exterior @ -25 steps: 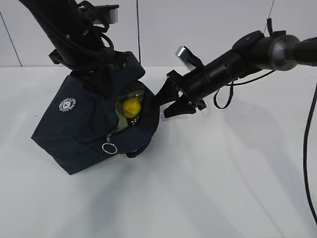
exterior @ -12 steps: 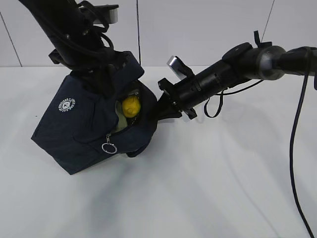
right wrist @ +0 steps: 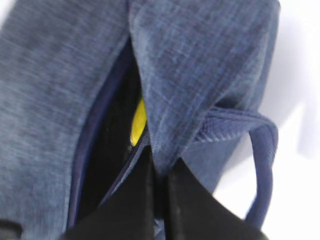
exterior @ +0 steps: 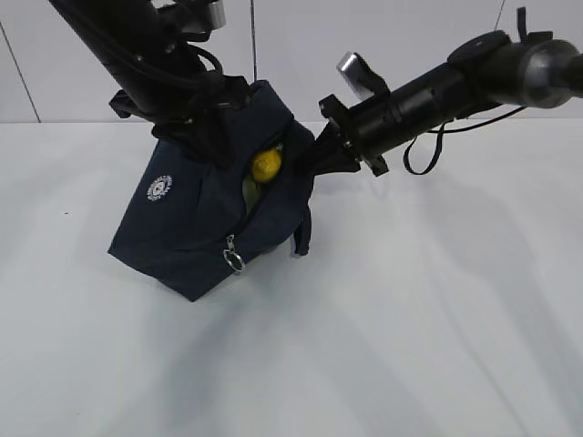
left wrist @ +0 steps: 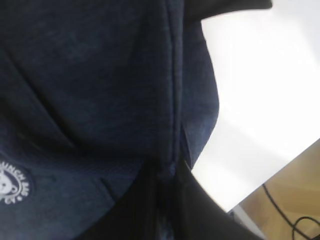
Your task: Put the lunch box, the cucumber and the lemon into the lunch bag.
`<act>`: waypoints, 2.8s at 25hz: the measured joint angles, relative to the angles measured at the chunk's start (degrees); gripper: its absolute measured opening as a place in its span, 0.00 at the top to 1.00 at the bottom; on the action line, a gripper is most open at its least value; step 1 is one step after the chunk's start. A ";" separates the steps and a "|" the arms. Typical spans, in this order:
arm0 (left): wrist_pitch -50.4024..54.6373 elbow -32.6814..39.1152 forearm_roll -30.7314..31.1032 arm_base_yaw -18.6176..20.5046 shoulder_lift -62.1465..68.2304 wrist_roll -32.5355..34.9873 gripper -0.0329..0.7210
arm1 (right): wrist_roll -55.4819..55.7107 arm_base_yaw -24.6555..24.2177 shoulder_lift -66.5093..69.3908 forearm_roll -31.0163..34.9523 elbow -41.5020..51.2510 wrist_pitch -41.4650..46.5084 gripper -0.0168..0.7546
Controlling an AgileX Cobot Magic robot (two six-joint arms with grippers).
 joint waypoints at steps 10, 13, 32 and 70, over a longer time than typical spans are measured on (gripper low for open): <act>-3.65 0.00 -13.61 0.00 0.13 0.60 0.93 | 9.08 -1.34 -7.01 -12.33 -6.01 1.25 0.97; -6.21 0.00 -17.03 0.00 0.13 0.60 0.93 | 11.59 -1.46 -8.56 -16.18 -7.21 1.46 0.97; -8.53 -0.10 -20.23 0.26 5.83 0.84 0.44 | 16.65 0.32 -9.22 -23.64 -7.70 1.46 0.78; -18.67 -0.10 10.11 4.74 -24.88 0.84 0.42 | 4.96 0.32 -46.79 -18.77 -3.87 -3.56 0.55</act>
